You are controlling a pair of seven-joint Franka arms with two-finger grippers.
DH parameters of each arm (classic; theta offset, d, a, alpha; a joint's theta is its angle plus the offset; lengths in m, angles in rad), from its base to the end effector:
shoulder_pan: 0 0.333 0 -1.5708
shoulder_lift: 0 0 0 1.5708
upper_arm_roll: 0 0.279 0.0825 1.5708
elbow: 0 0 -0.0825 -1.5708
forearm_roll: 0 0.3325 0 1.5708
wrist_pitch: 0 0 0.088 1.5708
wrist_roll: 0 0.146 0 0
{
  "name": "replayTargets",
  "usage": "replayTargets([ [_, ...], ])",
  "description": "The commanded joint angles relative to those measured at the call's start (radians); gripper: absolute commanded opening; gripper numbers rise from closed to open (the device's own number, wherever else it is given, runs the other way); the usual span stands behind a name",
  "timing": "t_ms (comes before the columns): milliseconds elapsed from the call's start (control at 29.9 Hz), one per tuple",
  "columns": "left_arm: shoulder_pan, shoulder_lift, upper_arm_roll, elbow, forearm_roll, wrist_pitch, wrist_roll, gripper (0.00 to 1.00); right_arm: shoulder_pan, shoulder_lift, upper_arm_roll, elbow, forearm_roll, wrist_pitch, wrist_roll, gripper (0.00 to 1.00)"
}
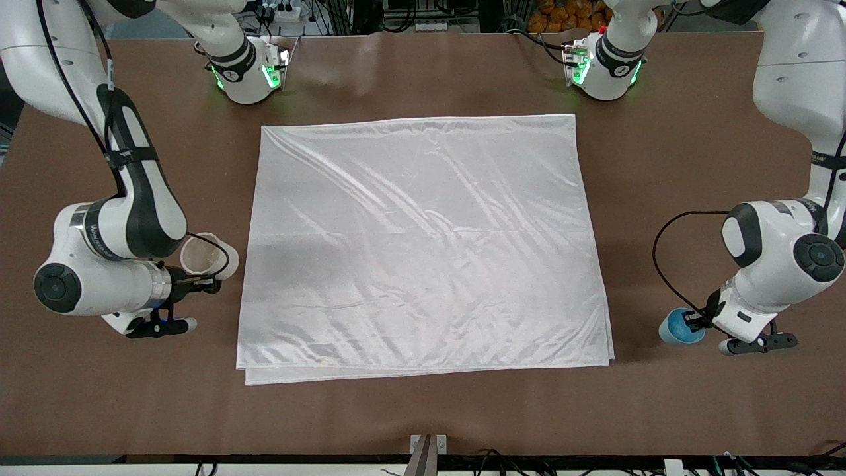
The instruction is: Place blue cup into white mug on cloth
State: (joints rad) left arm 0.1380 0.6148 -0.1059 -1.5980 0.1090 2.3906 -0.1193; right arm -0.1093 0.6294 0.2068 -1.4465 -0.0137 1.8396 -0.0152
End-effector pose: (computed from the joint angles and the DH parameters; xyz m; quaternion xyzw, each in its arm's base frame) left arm 0.6560 0.0328 0.2540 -0.9945 -0.0514 -0.0913 0.0072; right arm 0.6125 0.0426 0.2653 -0.9911 -0.0460 0.1136 0.0514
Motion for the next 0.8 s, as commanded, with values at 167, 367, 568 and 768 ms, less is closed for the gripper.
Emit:
replayTargets([
  [167, 0.003, -0.187, -0.055, 0.016, 0.014, -0.223, -0.065, 0.00, 0.072, -0.005, 0.005, 0.020, 0.031, -0.019, 0.113, 0.00],
  [367, 0.003, -0.228, -0.098, 0.102, 0.014, -0.376, -0.071, 0.00, 0.138, 0.001, 0.002, 0.031, 0.028, -0.010, 0.207, 0.00],
  [568, 0.003, -0.276, -0.118, 0.147, 0.011, -0.517, -0.091, 0.00, 0.206, 0.007, 0.002, 0.034, 0.026, 0.053, 0.285, 0.00],
  [768, 0.006, -0.314, -0.115, 0.171, -0.034, -0.568, -0.092, 0.00, 0.270, 0.024, 0.000, 0.035, 0.023, 0.110, 0.373, 0.00],
])
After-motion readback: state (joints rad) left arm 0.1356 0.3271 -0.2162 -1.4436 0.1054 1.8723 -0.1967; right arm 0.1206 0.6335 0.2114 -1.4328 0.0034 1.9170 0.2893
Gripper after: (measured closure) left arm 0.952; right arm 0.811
